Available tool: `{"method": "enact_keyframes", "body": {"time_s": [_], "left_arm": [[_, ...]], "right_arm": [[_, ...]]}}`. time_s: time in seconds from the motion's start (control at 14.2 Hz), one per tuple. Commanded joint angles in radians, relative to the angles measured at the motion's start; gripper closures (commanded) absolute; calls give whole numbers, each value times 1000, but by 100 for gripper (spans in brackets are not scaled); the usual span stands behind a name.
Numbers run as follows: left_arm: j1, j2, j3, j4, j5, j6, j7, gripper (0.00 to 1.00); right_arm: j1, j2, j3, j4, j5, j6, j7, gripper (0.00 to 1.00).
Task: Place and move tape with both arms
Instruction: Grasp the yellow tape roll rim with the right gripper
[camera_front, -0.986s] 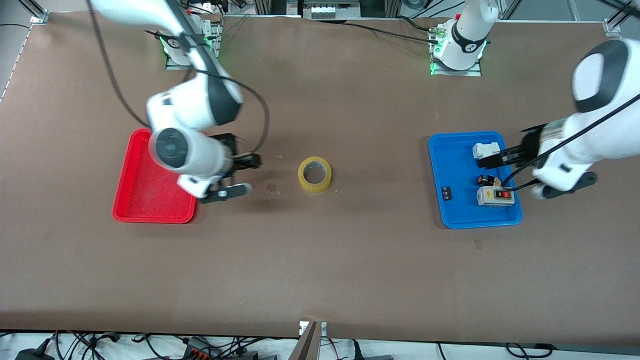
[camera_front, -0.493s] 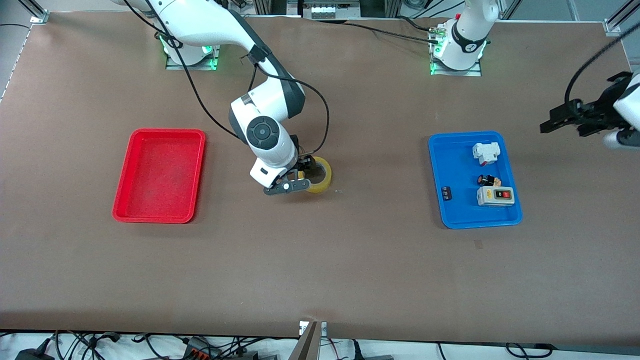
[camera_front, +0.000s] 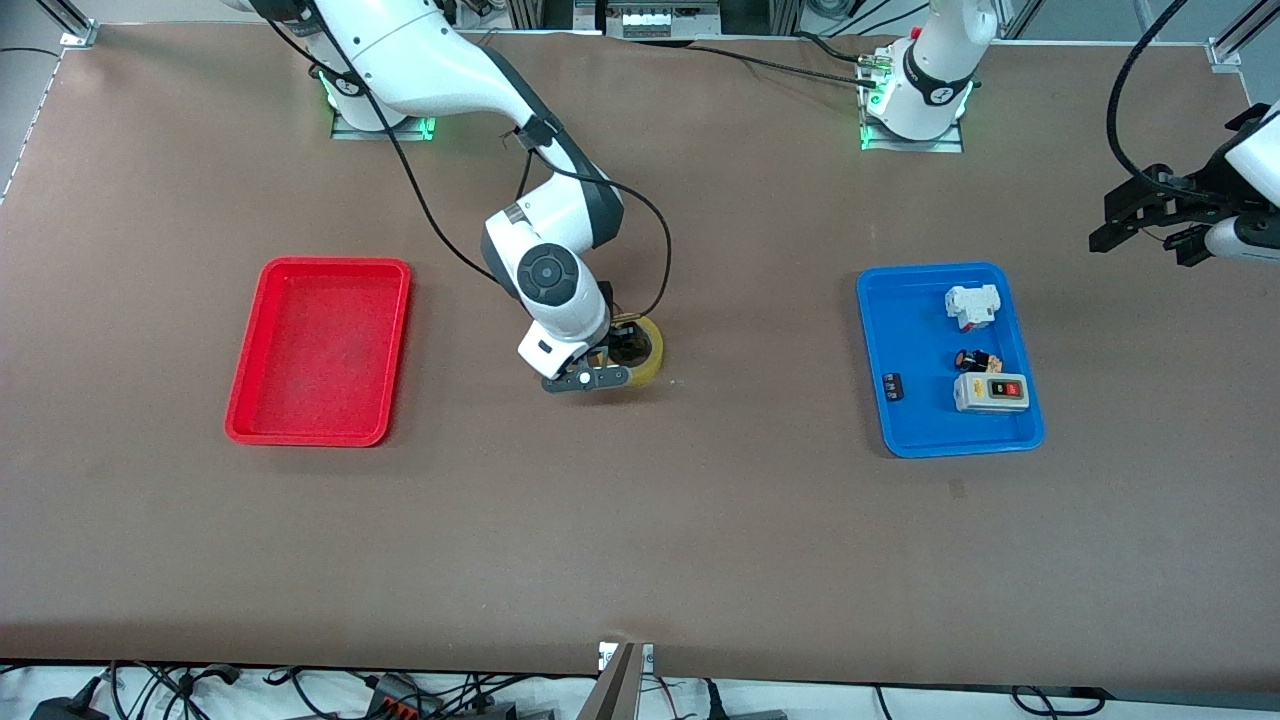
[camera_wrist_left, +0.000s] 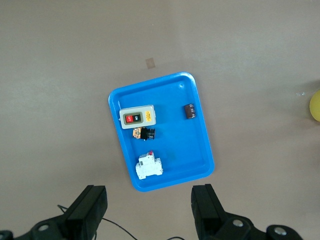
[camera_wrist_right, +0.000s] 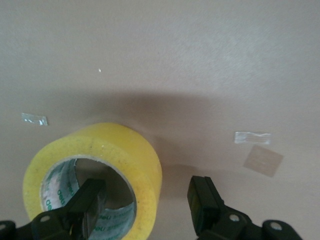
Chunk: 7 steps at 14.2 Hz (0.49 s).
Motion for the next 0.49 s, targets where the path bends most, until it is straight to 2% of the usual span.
{"method": "enact_keyframes", "body": {"time_s": [0.0, 0.14, 0.21, 0.42], "left_arm": [[-21, -3, 22, 8, 23, -13, 16, 0], [-21, -4, 25, 12, 23, -30, 16, 0], [-21, -4, 25, 12, 23, -45, 16, 0], [-21, -4, 25, 12, 17, -70, 16, 0]], "right_arm": [[23, 12, -10, 17, -8, 0, 29, 2], [20, 21, -13, 17, -11, 3, 29, 7], [17, 21, -15, 19, -11, 3, 27, 17], [15, 16, -18, 23, -20, -6, 10, 61]]}}
